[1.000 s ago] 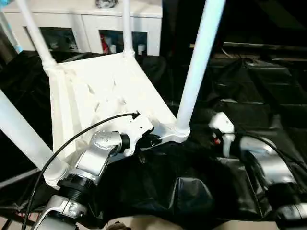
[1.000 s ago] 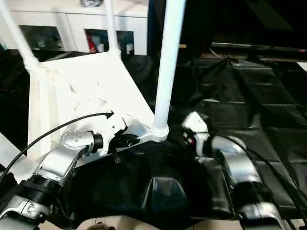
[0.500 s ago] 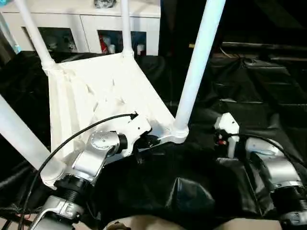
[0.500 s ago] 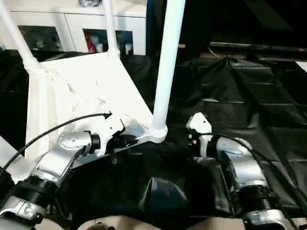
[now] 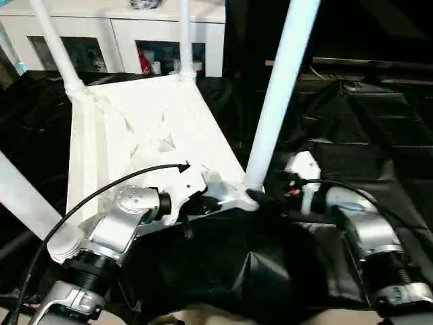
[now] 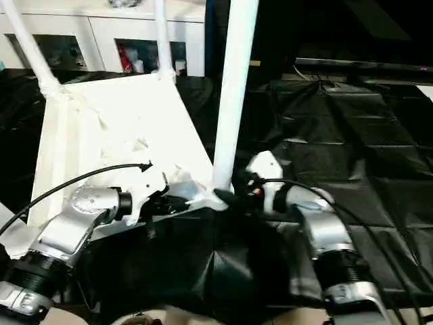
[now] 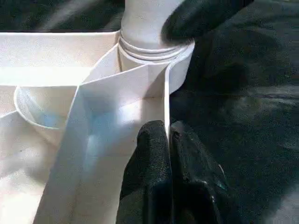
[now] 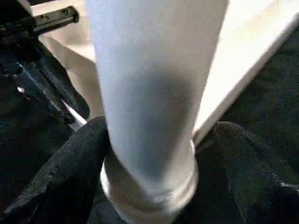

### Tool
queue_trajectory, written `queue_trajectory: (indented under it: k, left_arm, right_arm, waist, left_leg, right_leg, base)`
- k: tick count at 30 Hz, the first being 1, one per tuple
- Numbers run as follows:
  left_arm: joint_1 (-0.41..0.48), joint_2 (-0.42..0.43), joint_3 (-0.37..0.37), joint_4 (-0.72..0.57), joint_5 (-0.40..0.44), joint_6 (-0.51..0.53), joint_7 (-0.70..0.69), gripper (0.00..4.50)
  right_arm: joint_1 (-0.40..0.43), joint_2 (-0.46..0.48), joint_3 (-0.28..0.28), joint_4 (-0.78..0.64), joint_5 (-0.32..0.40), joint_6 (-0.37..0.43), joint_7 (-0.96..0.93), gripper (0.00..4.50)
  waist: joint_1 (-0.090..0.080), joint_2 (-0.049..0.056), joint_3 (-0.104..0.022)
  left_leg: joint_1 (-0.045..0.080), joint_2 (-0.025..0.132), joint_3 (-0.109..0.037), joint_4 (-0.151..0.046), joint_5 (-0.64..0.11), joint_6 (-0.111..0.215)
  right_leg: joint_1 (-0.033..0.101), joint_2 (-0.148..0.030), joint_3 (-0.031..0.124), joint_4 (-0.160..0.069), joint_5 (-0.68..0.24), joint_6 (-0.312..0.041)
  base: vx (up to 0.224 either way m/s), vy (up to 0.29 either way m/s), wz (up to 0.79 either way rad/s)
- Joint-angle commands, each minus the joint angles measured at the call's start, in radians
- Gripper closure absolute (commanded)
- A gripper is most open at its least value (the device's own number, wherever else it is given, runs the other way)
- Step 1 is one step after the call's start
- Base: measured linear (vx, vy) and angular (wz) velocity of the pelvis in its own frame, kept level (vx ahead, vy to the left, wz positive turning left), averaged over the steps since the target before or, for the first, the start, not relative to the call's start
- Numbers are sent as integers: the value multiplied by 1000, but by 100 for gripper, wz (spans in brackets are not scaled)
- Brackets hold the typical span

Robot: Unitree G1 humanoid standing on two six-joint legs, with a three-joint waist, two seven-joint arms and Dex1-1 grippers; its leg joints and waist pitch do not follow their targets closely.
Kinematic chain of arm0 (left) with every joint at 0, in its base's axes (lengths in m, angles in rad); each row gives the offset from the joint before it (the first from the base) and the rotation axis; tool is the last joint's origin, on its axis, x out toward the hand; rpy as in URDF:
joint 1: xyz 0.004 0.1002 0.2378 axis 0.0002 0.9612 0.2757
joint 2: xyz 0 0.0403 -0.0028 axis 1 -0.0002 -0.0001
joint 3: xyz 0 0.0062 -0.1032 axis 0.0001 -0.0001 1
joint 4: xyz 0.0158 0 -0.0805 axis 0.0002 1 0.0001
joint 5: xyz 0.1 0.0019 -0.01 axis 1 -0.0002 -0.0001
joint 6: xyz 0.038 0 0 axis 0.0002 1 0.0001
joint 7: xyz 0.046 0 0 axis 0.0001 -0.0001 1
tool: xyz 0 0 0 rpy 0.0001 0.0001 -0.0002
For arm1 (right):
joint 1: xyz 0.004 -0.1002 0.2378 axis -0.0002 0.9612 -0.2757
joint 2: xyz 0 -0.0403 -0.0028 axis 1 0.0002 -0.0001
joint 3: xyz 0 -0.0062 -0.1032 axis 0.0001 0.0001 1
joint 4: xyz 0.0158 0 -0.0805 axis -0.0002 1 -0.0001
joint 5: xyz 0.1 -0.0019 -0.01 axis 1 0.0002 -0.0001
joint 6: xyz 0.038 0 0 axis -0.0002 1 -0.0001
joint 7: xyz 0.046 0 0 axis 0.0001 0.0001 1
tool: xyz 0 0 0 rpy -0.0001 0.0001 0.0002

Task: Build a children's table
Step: Rotate leg to tighten

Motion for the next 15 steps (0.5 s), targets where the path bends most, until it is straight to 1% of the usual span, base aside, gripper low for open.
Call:
queue_trajectory:
  k: [1, 3, 5, 7, 9, 11, 13, 14, 15]
  left_arm:
    - [15, -4, -19, -16, -31, -12, -28, 450]
    - [16, 2, -18, -16, -31, -11, -29, 450]
    - [16, 5, -19, -15, -33, -10, -30, 450]
    - [15, 6, -19, -15, -33, -9, -30, 450]
    - [16, 9, -19, -16, -34, -7, -33, 450]
    - [17, 13, -18, -15, -35, -7, -35, 450]
    - [17, 15, -17, -12, -34, -9, -35, 450]
    - [17, 16, -16, -11, -34, -8, -31, 450]
    - [16, 14, -11, -7, -34, -4, -19, 450]
  right_arm:
    - [-19, -4, 1, 9, -8, -8, 4, 86]
    - [-32, 1, 7, 27, -10, -13, 9, 113]
    - [-43, 5, 9, 43, -9, -17, 15, 126]
    - [-45, 5, 8, 46, -8, -18, 17, 144]
    - [-50, 8, 9, 50, -1, -18, 29, 165]
    - [-51, 8, 14, 53, 3, -16, 39, 170]
    - [-50, 11, 19, 56, 5, -14, 47, 203]
    - [-49, 14, 22, 60, 7, -13, 51, 203]
    - [-47, 28, 21, 67, 11, -6, 44, 207]
  waist:
    - [-1, -13, -65]
    - [-3, -14, -64]
    - [-3, -13, -63]
    - [-4, -13, -63]
    - [-4, -14, -64]
    - [-3, -14, -65]
    - [-3, -14, -66]
    - [-4, -15, -65]
    - [-3, -14, -65]
  left_leg:
    - [12, 65, -28, -51, -80, 101]
    - [11, 65, -29, -52, -92, 91]
    - [13, 65, -29, -52, -107, 83]
    - [12, 65, -29, -52, -106, 79]
    - [12, 64, -29, -52, -99, 81]
    - [11, 64, -28, -51, -96, 84]
    - [12, 64, -29, -50, -89, 87]
    - [11, 64, -28, -50, -87, 88]
    - [11, 64, -28, -50, -86, 90]
  right_leg:
    - [47, -95, 56, -61, -69, -226]
    - [47, -95, 56, -62, -85, -223]
    - [46, -96, 57, -64, -105, -220]
    - [47, -97, 58, -64, -104, -219]
    - [48, -96, 58, -62, -92, -219]
    - [48, -96, 57, -61, -87, -220]
    - [48, -95, 57, -59, -81, -220]
    - [48, -95, 57, -59, -77, -220]
    - [48, -96, 57, -59, -74, -221]
  base:
    - [0, 0, 0]
    - [0, 0, 0]
    - [0, 0, 0]
    - [0, 0, 0]
    - [0, 0, 0]
    - [0, 0, 0]
    - [0, 0, 0]
    - [0, 0, 0]
    - [0, 0, 0]
